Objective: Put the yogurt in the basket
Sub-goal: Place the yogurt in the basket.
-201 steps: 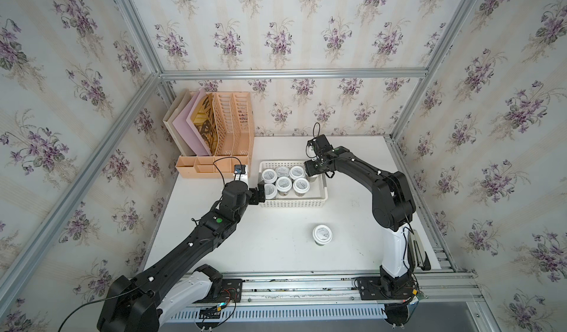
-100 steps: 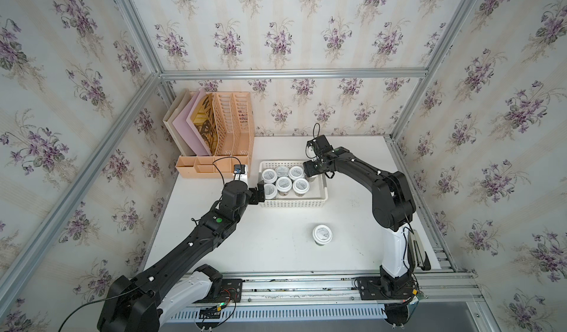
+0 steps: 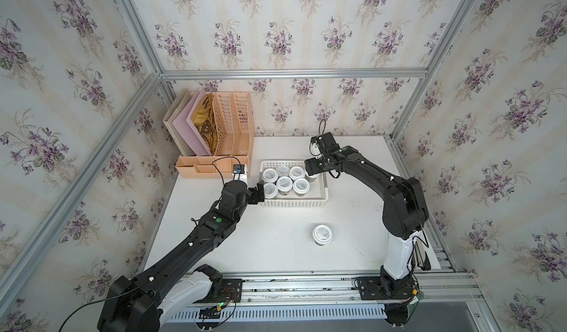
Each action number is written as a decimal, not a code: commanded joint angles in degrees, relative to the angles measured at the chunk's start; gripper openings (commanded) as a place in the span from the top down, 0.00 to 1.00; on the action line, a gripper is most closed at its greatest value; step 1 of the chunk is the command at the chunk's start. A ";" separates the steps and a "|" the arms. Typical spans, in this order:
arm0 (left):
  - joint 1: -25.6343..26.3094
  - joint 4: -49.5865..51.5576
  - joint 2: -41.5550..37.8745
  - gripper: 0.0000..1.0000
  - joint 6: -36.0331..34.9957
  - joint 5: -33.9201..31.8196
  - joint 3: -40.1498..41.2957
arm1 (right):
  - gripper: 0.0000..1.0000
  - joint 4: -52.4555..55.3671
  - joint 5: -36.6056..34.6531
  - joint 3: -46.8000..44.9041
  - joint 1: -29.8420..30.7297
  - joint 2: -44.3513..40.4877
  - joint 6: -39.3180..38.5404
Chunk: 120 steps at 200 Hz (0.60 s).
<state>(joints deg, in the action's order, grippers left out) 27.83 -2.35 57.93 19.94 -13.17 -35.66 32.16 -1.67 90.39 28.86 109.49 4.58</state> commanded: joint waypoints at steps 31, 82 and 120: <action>0.03 -1.17 0.01 0.03 0.21 -0.19 -0.20 | 0.12 -2.33 0.83 -9.00 1.53 -9.07 2.64; 0.00 -0.73 0.43 0.03 0.10 0.16 -0.69 | 0.11 -8.52 11.07 -18.27 1.48 -16.90 6.07; 0.02 -0.72 0.34 0.03 0.23 0.15 -0.64 | 0.08 -11.65 13.24 -19.39 4.99 -14.83 7.55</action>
<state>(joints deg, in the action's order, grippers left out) 27.83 -2.31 58.28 19.94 -13.13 -35.92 24.25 8.56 70.98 33.04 93.45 10.52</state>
